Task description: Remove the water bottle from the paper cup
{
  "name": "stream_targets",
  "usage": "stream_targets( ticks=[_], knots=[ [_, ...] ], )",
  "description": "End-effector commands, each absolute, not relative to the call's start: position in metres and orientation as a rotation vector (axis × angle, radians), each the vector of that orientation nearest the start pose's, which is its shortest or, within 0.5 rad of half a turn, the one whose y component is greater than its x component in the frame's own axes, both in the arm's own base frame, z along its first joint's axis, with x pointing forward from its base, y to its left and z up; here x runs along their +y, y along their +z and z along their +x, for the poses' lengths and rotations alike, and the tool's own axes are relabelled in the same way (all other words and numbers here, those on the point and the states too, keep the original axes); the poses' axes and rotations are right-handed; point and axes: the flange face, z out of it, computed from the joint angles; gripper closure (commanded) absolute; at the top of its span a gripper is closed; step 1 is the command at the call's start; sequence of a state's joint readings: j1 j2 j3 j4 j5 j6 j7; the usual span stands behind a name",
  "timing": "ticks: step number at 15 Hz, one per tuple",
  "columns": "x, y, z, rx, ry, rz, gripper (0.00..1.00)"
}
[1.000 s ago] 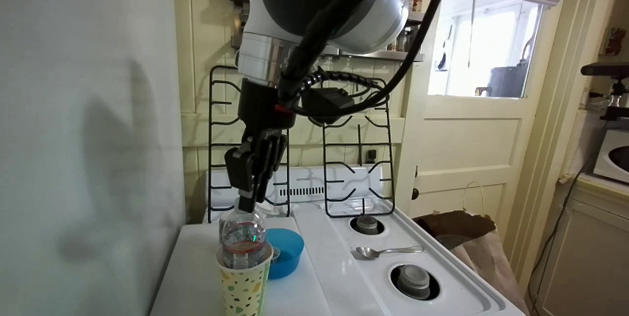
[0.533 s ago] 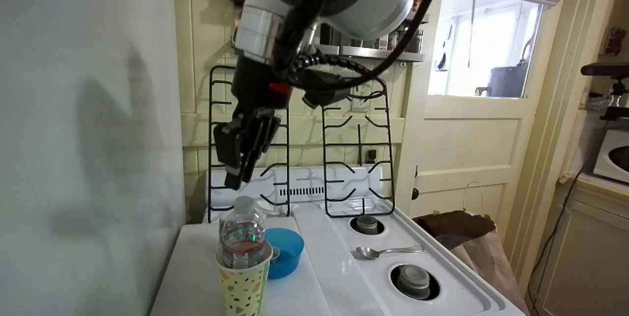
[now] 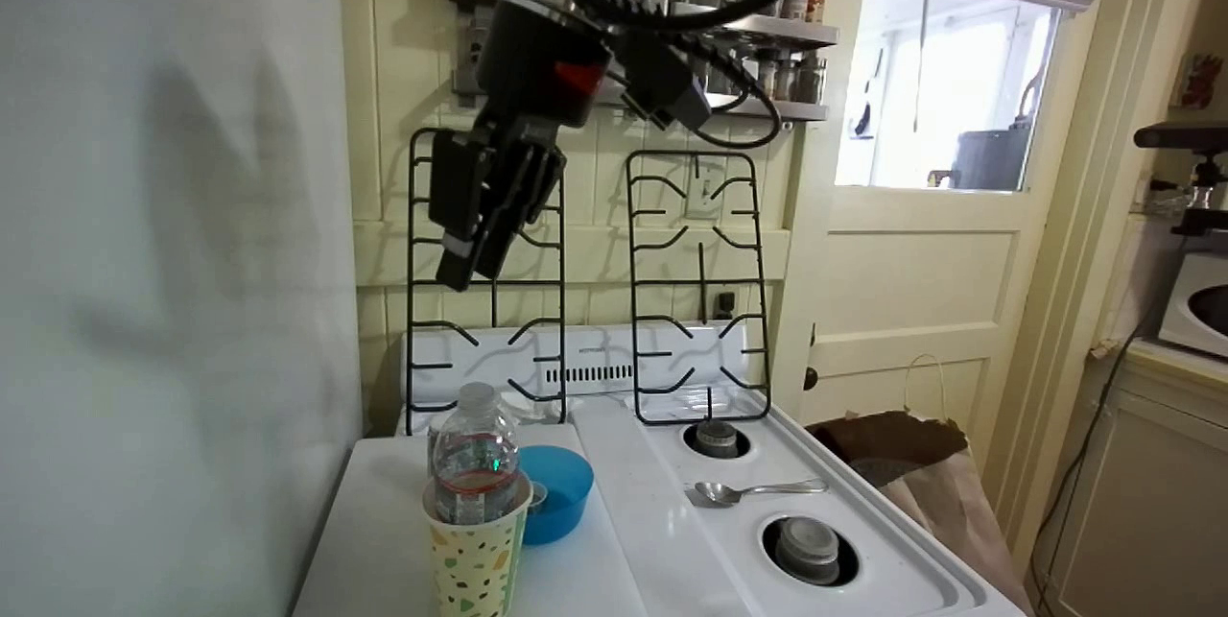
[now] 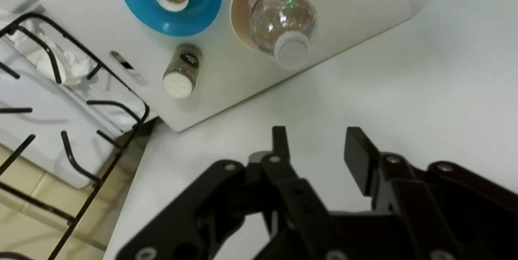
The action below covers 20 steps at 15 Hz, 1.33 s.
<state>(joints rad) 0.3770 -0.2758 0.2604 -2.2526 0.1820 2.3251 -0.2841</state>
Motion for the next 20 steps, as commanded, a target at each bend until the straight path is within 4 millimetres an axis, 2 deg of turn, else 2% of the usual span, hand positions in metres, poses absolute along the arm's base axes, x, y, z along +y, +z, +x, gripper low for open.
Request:
stream_targets(
  ticks=[1, 4, 5, 9, 12, 14, 15, 16, 17, 19, 20],
  knots=[
    [0.31, 0.473, 0.399, -1.186, -0.326, -2.709, 0.25],
    [0.318, 0.446, 0.409, -1.171, -0.328, -2.678, 0.03],
    [0.32, 0.439, 0.411, -1.167, -0.321, -2.679, 0.0],
    [0.323, 0.415, 0.417, -1.154, -0.256, -2.7, 0.0],
    [0.321, 0.407, 0.419, -1.144, -0.218, -2.719, 0.1],
    [0.319, 0.406, 0.422, -1.133, -0.226, -2.726, 0.28],
    [0.318, 0.407, 0.423, -1.129, -0.23, -2.728, 0.3],
    [0.317, 0.408, 0.424, -1.127, -0.237, -2.734, 0.26],
    [0.317, 0.409, 0.424, -1.127, -0.243, -2.736, 0.32],
    [0.317, 0.412, 0.424, -1.135, -0.258, -2.749, 0.32],
    [0.317, 0.414, 0.423, -1.144, -0.265, -2.755, 0.39]
  ],
)
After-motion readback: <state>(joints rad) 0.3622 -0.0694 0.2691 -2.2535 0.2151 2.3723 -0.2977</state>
